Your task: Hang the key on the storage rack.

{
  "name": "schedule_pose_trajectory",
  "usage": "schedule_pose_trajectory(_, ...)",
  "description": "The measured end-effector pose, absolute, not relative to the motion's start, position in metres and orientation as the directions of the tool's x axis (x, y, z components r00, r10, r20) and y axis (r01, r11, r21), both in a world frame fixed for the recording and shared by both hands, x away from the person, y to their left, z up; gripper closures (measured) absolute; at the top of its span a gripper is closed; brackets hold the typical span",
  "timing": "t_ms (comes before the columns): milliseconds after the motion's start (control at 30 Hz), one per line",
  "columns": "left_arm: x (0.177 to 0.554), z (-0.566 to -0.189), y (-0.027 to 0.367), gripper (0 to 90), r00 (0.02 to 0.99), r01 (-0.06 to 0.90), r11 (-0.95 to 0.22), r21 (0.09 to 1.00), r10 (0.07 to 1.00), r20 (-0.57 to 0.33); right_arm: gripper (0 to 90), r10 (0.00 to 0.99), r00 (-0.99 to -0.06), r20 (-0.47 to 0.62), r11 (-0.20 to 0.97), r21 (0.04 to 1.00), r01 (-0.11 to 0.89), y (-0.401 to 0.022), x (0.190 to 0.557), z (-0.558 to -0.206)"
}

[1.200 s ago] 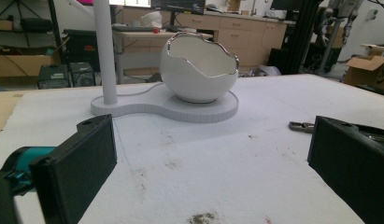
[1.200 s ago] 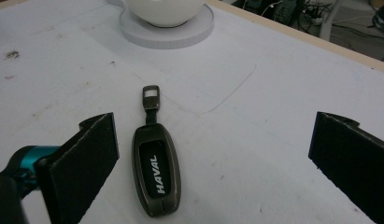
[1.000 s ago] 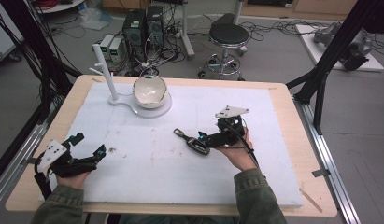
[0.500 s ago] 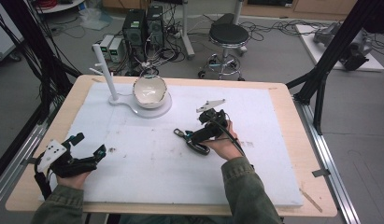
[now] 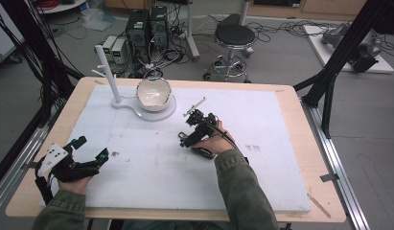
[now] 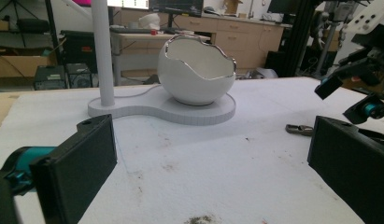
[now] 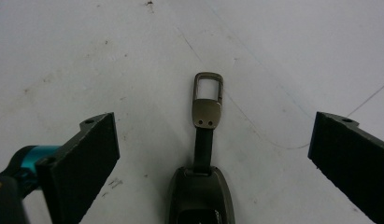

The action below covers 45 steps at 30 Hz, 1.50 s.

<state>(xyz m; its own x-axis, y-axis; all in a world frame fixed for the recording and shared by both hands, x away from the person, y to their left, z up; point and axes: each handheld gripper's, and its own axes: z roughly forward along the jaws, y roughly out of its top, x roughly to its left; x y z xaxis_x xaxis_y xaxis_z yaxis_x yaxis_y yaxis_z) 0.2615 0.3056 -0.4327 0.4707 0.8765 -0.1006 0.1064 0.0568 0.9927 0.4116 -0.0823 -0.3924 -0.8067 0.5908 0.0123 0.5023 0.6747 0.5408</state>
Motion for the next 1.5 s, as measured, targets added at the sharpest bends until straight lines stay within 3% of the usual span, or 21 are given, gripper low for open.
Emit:
schedule_pose_trajectory(300, 0.262, -0.433, 0.306, 1.7, 0.474, 0.108, 0.048, 0.993, 0.875, -0.094, 7.2, 0.6, -0.799, -0.025, 0.713, 0.469, 0.521, -0.082, 0.421, -0.407)
schedule_pose_trajectory(333, 0.262, -0.433, 0.306, 1.8, 0.473, 0.108, 0.051, 0.993, 0.875, -0.097, 16.6, 0.573, -0.819, -0.019, 0.726, 0.476, 0.497, -0.083, 0.423, -0.407)
schedule_pose_trajectory(467, 0.262, -0.433, 0.306, 1.8, 0.474, 0.107, 0.051, 0.993, 0.875, -0.096, 19.3, 0.555, -0.832, -0.012, 0.741, 0.462, 0.488, -0.081, 0.422, -0.409)
schedule_pose_trajectory(633, 0.262, -0.433, 0.306, 1.8, 0.472, 0.105, 0.056, 0.993, 0.876, -0.1, 37.0, 0.551, -0.833, -0.051, 0.766, 0.426, 0.481, -0.075, 0.421, -0.411)
schedule_pose_trajectory(867, 0.262, -0.433, 0.306, 1.8, 0.473, 0.104, 0.054, 0.993, 0.876, -0.097, 52.7, 0.569, -0.822, -0.029, 0.76, 0.402, 0.511, -0.072, 0.421, -0.413)
schedule_pose_trajectory(1067, 0.262, -0.432, 0.306, 1.7, 0.473, 0.105, 0.055, 0.993, 0.875, -0.099, 61.1, 0.618, -0.786, 0.034, 0.713, 0.398, 0.578, -0.074, 0.425, -0.413)
schedule_pose_trajectory(1233, 0.262, -0.432, 0.306, 1.8, 0.474, 0.106, 0.056, 0.993, 0.875, -0.1, 71.6, 0.589, -0.808, -0.001, 0.744, 0.391, 0.542, -0.07, 0.422, -0.413)
schedule_pose_trajectory(1500, 0.262, -0.432, 0.306, 1.8, 0.475, 0.105, 0.056, 0.993, 0.875, -0.099, 80.4, 0.523, -0.844, -0.12, 0.807, 0.388, 0.445, -0.062, 0.41, -0.413)
